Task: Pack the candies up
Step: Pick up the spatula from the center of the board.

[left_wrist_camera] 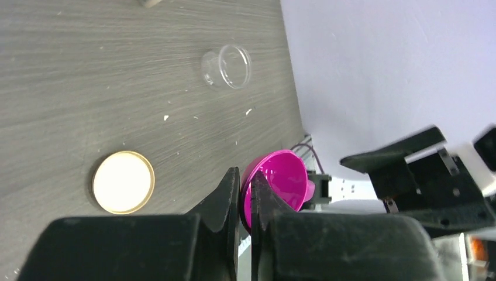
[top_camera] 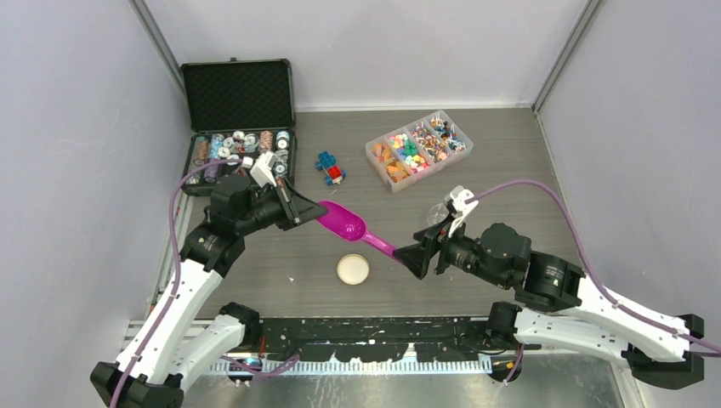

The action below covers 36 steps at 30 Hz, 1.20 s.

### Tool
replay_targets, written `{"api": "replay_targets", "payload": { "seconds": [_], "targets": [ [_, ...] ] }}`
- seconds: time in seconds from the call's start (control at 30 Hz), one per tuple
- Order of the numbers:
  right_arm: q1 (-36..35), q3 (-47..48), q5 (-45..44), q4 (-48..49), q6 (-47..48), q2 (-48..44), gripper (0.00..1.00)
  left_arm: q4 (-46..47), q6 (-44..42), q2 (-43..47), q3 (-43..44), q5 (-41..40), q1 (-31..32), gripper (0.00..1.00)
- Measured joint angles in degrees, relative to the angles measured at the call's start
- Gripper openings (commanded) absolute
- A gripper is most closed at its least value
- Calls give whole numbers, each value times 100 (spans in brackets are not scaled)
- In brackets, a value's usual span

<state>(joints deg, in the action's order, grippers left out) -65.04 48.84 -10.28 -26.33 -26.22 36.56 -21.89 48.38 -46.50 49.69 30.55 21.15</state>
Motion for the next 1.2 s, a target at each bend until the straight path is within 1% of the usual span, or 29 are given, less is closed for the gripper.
{"api": "replay_targets", "payload": {
  "seconds": [0.17, 0.33, 0.4, 0.63, 0.83, 0.97, 1.13, 1.2],
  "targets": [
    [0, -249, -129, 584, 1154, -225, 77, -251, 883, 59, -190, -501, -4, 0],
    [2, -256, -125, 914, 1687, -197, 81, -339, 1773, 216, -380, -651, -7, 0],
    [0, -136, -111, 852, 1740, -52, 81, -321, 2135, 238, -433, -610, -17, 0],
    [33, 955, -133, 378, 1462, 1158, 81, -7, 3126, 24, -695, -133, -28, 0],
    [216, 997, 240, 232, 1126, 1412, 81, 238, 3635, -74, -905, 138, -66, 0],
    [601, 997, 581, 214, 914, 1410, 78, 520, 3998, -74, -1248, 328, -92, 0],
    [1845, 846, 1670, 229, 562, 1370, 78, 684, 4194, -37, -1285, 422, -129, 0],
    [2127, 754, 1998, 225, 476, 1368, 78, 710, 4210, -17, -1285, 420, -138, 0]
  ]
}}
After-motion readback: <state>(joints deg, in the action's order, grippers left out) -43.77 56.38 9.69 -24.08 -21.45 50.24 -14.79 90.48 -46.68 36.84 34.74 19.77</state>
